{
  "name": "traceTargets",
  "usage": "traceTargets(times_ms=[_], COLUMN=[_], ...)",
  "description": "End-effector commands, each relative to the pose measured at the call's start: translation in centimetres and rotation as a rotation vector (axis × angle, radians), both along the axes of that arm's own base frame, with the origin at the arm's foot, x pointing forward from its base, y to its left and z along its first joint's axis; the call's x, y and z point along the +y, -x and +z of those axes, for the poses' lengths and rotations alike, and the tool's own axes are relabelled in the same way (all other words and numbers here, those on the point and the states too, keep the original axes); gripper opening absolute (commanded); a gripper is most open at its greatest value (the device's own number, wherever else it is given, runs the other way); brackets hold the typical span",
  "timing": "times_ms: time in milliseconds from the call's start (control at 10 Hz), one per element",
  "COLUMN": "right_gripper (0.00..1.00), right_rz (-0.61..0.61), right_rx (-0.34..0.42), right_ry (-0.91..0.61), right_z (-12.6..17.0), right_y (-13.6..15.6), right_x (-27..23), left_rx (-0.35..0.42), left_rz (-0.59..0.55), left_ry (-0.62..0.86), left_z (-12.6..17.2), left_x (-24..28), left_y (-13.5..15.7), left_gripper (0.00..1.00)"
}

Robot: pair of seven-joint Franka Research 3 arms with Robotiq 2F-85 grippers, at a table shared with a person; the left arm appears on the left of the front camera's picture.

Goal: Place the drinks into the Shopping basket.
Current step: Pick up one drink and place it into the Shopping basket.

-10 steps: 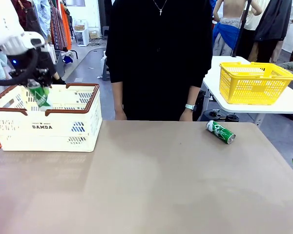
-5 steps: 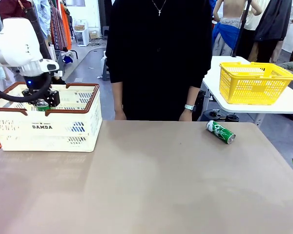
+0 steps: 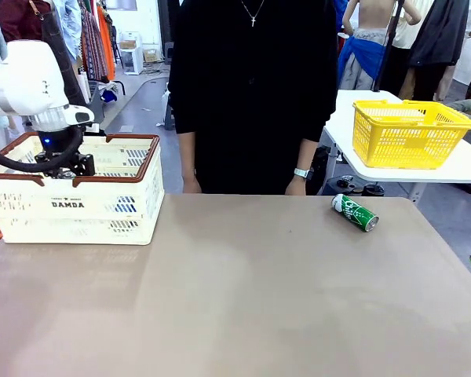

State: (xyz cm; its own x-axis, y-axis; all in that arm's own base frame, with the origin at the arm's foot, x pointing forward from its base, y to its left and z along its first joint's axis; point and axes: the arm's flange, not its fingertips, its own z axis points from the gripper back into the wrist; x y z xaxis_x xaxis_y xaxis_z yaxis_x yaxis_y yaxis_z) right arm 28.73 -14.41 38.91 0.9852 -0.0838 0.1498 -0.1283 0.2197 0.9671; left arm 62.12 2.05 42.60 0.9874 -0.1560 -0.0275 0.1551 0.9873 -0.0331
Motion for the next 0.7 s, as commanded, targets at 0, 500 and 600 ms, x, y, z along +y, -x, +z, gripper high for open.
traceTargets(times_ms=[0, 500, 600], right_gripper=[1.00, 1.00, 1.00], right_rz=[0.010, 0.010, 0.010], right_rx=[0.022, 0.022, 0.022], right_ry=[0.006, 0.006, 0.006], right_z=[0.5, 0.5, 0.5], right_y=[0.3, 0.3, 0.3], right_x=[0.0, 0.0, 0.0], left_rx=[0.008, -0.012, -0.048], left_rz=[0.005, -0.011, -0.006], left_ry=[0.025, 0.092, 0.148], left_z=[0.4, 2.4, 4.5], left_x=[0.0, 0.8, 1.3], left_y=[0.3, 0.9, 1.6], left_gripper=[0.70, 1.00, 1.00])
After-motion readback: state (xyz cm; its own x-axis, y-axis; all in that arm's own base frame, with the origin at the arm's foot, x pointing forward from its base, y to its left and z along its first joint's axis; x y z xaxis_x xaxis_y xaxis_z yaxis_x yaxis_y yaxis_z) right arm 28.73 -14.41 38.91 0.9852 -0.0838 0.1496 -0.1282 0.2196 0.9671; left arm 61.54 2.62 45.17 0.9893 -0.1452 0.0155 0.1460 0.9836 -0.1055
